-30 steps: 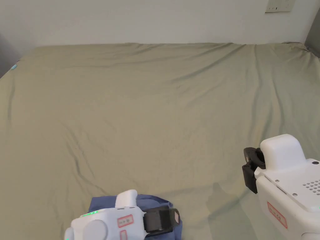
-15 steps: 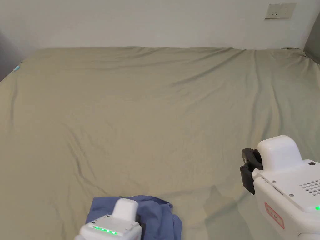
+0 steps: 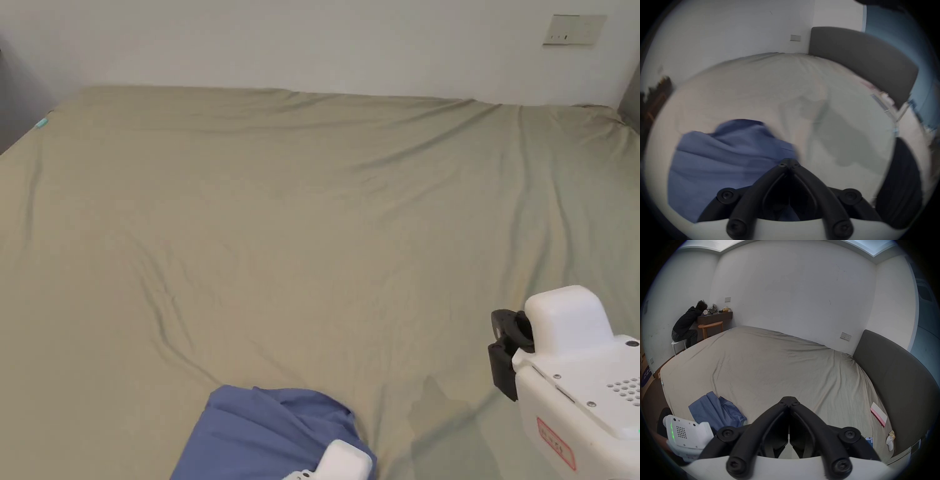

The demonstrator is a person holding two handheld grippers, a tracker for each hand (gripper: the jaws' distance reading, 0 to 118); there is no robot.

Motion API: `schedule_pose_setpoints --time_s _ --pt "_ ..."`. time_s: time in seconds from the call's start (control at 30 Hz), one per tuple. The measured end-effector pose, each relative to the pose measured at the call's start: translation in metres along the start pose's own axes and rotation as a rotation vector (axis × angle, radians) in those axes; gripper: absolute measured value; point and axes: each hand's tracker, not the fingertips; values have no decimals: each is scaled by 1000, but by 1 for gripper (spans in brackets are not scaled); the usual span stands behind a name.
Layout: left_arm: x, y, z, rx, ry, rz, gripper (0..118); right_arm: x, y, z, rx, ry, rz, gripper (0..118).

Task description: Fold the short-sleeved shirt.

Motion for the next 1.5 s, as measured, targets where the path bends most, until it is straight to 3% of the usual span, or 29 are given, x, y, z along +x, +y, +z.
schedule_pose_setpoints --time_s 0.07,0.2,0.33,0.43,0.6,0.73,0.77,0.8,0.9,0.93,1.17,1.27,1.3,1.33,1.37,1.4,1.43,1.5 --pt "4 -2 10 -3 -151 38 0 -5 1 -5 -1 12 -2 2" --pt "-23 5 48 101 -128 133 0 -20 5 -12 15 55 -18 2" --pt "-86 12 91 236 47 227 0 -47 -1 -28 7 204 -45 2" --pt "-134 9 113 271 185 268 0 -83 -20 -51 -91 346 -33 1" --pt "-189 -7 123 204 248 343 0 -148 -81 -95 -371 516 91 2" --pt "-219 -18 117 137 144 468 0 -176 -132 -118 -579 499 256 1" --pt "-228 -21 115 125 96 513 12 -174 -137 -118 -525 488 259 1" --pt "-236 -22 113 106 32 562 35 -167 -131 -112 -470 509 211 1" --pt "-259 -23 95 33 -104 664 114 -158 -123 -120 -555 543 147 1" --pt "-265 -24 87 3 -146 680 118 -156 -125 -124 -557 551 144 1" --pt "-285 -40 9 -159 -547 948 117 -154 -124 -125 -542 576 160 1" --pt "-281 -37 1 -93 -743 1027 113 -153 -125 -126 -543 583 144 1" --pt "-277 -37 -4 -128 -741 1057 93 -153 -125 -126 -544 584 142 1" --pt "-273 -37 -7 -149 -620 1009 65 -153 -125 -126 -543 585 143 1" --pt "-267 -36 -9 -207 -486 921 29 -153 -125 -127 -542 587 148 1" --pt "-262 -37 -11 -227 -413 875 26 -153 -124 -127 -543 590 154 1" --pt "-262 -39 -6 -172 -493 945 26 -153 -123 -128 -546 593 162 1" --pt "-251 -31 8 -171 -395 906 26 -149 -117 -129 -554 608 157 1"
